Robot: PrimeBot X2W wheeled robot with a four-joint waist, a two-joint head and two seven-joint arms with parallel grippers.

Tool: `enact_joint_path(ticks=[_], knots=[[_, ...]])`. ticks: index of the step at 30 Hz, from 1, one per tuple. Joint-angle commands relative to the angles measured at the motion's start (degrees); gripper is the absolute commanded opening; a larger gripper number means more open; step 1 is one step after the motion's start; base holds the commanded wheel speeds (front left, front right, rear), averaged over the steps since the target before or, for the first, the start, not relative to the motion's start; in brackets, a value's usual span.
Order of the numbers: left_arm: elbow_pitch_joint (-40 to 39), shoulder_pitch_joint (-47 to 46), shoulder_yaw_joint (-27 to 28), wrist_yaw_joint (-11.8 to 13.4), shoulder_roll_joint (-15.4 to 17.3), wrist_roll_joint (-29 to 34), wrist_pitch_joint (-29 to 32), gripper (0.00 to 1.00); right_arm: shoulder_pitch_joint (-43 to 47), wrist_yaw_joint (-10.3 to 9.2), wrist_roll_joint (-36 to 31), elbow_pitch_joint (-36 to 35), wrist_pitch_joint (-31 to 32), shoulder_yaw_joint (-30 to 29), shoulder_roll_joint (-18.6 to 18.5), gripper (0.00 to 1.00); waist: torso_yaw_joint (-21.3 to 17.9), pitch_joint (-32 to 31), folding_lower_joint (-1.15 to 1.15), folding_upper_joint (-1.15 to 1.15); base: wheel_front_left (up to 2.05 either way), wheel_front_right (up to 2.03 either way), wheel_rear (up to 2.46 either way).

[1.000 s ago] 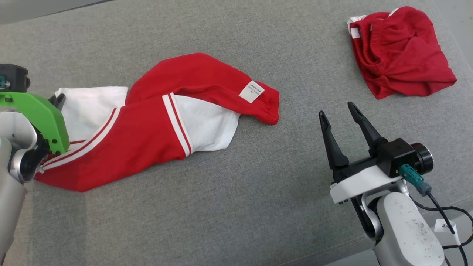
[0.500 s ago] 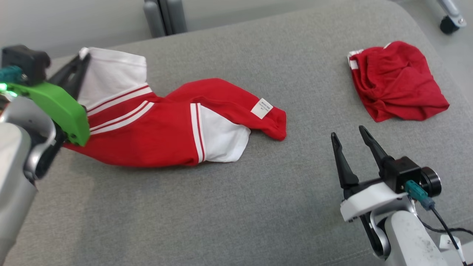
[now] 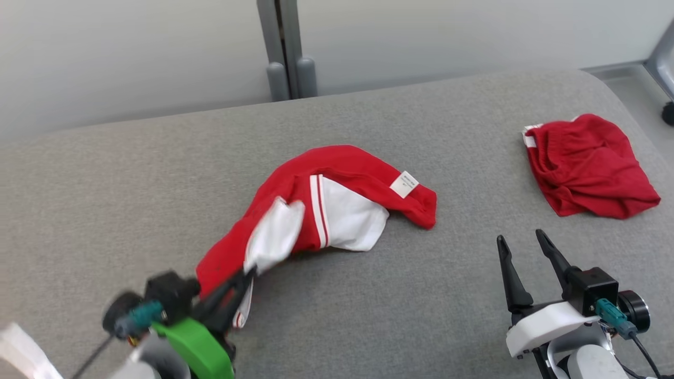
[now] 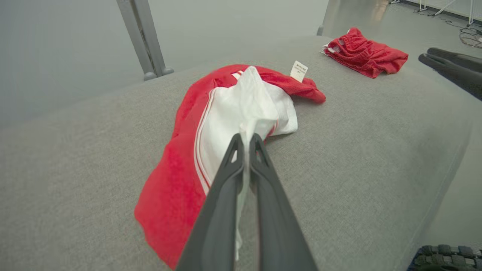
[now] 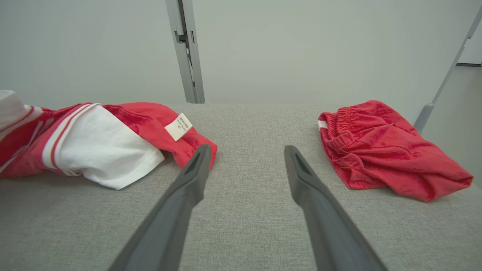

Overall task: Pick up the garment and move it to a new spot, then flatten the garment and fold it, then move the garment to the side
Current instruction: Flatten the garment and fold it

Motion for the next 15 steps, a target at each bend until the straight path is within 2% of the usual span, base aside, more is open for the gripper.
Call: enact_joint_path(ticks=[1, 7, 12, 13, 14, 15], knots=[[0.2, 2.4, -0.5, 0.2, -0.6, -0.6, -1.1, 0.0, 0.9, -0.09, 0.3, 0.1, -0.3, -0.2, -0.2, 1.0, 1.9, -1.7, 0.0, 0.0, 0.0, 0.0, 0.0], [5.0, 9.3, -3.5, -0.9, -4.0, -3.3, -3.9, 0.0, 1.5, -0.09, 0.4, 0.4, -0.3, 0.0, -0.2, 1.0, 2.8, -2.1, 0.0, 0.0, 0.0, 0.0, 0.0], [10.7, 11.0, -3.8, -1.4, -6.6, -4.6, -6.1, 0.0, 1.6, -0.09, 0.8, 0.9, -0.3, 0.3, -0.2, 1.0, 3.1, -2.3, 0.0, 0.0, 0.0, 0.0, 0.0], [12.0, 11.2, -3.5, -1.4, -7.4, -5.1, -7.0, 0.36, 1.6, -0.09, 0.8, 0.9, -0.3, 0.4, -0.2, 1.0, 3.1, -2.3, 0.0, 0.0, 0.0, 0.0, 0.0], [13.0, 11.3, -3.3, -1.5, -8.0, -5.4, -7.7, 0.89, 1.6, -0.09, 0.9, 1.0, -0.3, 0.4, -0.2, 1.0, 3.2, -2.4, 0.0, 0.0, 0.0, 0.0, 0.0], [13.9, 11.2, -2.8, -1.6, -8.8, -5.6, -8.5, 1.0, 1.6, -0.09, 1.0, 1.0, -0.3, 0.4, -0.2, 1.0, 3.3, -2.4, 0.0, 0.0, 0.0, 0.0, 0.0]])
